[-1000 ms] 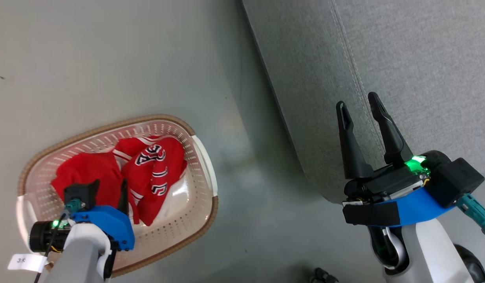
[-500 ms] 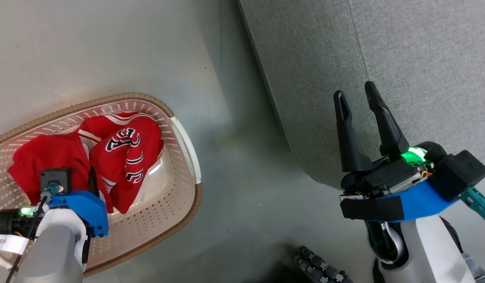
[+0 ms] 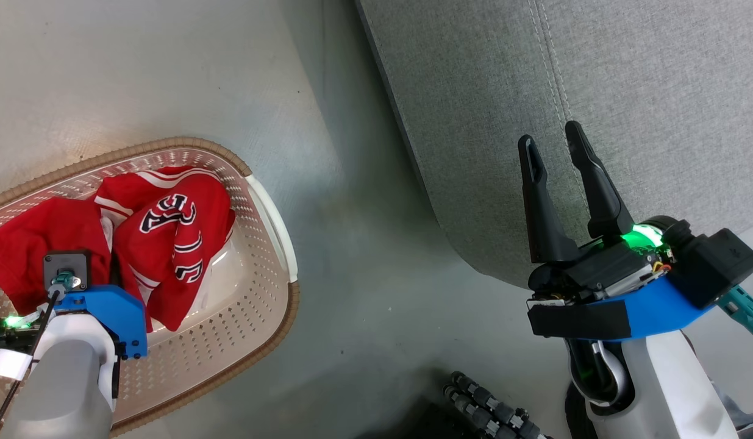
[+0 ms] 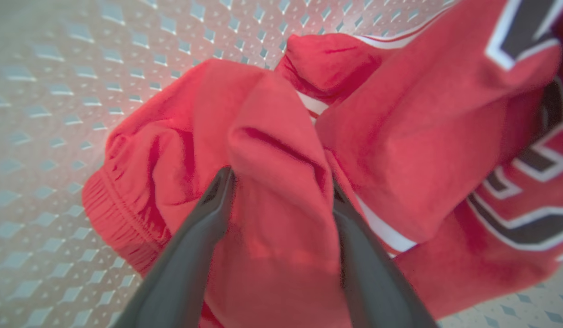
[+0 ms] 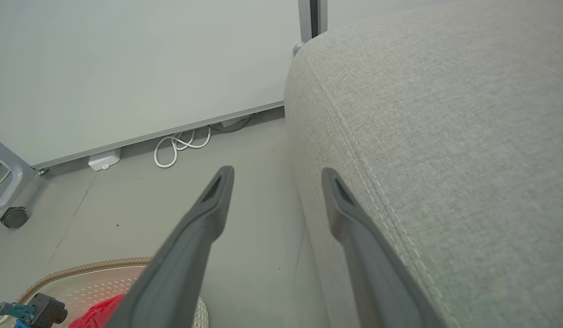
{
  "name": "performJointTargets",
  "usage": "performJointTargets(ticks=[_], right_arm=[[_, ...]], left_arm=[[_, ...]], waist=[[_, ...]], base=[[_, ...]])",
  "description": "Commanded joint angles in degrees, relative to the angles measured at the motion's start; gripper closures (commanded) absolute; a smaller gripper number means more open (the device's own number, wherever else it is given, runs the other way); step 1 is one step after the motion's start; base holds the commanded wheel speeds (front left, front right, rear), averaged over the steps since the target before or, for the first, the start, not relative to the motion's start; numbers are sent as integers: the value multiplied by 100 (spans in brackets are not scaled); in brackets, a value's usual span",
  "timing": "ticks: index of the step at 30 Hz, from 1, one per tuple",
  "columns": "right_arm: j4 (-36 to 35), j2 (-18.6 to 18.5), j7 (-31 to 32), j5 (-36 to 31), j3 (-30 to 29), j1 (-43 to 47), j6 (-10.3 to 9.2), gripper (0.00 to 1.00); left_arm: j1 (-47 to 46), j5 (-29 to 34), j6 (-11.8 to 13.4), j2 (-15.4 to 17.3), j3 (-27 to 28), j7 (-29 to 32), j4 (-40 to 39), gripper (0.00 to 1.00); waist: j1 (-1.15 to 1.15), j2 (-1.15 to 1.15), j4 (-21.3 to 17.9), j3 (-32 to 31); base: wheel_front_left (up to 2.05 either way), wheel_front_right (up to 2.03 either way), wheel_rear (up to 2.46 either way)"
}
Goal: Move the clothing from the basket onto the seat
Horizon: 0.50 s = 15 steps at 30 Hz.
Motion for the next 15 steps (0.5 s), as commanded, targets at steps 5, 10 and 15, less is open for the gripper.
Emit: performJointTargets(ticks=[5,10,15], right_arm=[[-15,-7,-21,25,8,-75,11,0],[0,-7,-21,-12,-15,-90,11,0],[37,-7,-21,-55,-32,-125,11,0]], left_arm=[[-109,-69,-24,21,-39,19,29,100],[-124,-101,-70,-15,-82,3,40,100],[-120,-137,-110,-94,-123,-20,70,100]], waist=[[0,0,9,-24],[0,0,44,-52],[0,0,105,-127]], base=[[0,0,0],[0,0,0],[0,0,0]])
